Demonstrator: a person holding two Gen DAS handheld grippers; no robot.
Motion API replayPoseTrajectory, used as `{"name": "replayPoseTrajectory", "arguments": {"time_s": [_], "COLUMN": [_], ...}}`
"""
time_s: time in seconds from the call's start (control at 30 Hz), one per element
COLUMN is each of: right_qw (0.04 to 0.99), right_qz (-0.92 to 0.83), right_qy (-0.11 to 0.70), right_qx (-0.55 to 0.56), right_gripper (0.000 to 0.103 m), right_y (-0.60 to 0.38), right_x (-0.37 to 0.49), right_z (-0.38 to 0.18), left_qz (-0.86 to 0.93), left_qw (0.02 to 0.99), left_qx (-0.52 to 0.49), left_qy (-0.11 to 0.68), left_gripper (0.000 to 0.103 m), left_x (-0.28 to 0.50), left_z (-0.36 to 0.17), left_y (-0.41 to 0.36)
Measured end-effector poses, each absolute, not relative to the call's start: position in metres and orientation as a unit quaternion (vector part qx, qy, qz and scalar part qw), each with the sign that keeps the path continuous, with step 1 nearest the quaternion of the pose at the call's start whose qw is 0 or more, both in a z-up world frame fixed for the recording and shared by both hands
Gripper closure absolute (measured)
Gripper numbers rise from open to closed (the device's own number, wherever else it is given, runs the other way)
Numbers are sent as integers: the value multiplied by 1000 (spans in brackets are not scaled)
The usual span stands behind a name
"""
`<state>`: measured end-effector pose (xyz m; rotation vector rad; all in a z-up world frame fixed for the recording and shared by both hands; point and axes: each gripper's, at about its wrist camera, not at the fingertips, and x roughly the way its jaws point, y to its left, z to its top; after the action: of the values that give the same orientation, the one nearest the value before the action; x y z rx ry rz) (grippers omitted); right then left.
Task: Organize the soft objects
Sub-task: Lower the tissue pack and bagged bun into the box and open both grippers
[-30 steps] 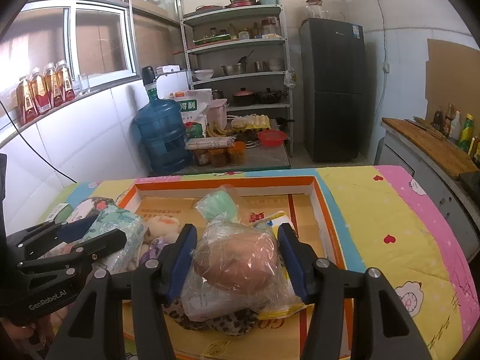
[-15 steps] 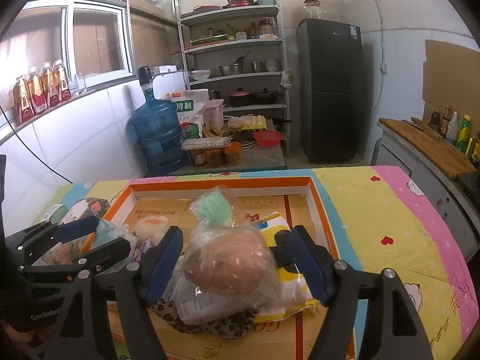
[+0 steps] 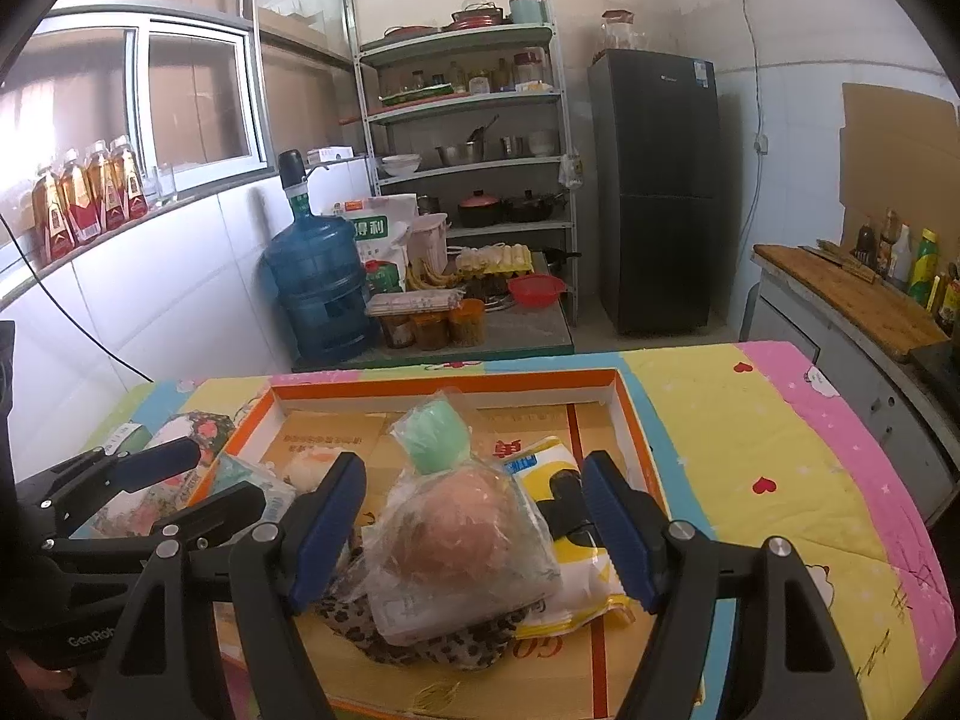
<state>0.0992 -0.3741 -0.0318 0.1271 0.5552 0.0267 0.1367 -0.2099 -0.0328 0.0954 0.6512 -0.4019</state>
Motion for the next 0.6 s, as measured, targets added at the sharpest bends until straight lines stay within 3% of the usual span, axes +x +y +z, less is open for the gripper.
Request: {"name": "replayPoseTrajectory", "arguments": {"time_s": [0.6], "right_qw": [965], "right_qz": [20], "right_qy": [256], "right_qx": [52], "right_gripper": [29], "right_y": [-350], "right_x": [76], "right_z": [-11], "left_qz": [-187], "left_qw": [937], "left_qx": [40], "left_qy": [293], "left_gripper": [34], "left_x": [109], "left_z": [-9], "left_y": [-181]}}
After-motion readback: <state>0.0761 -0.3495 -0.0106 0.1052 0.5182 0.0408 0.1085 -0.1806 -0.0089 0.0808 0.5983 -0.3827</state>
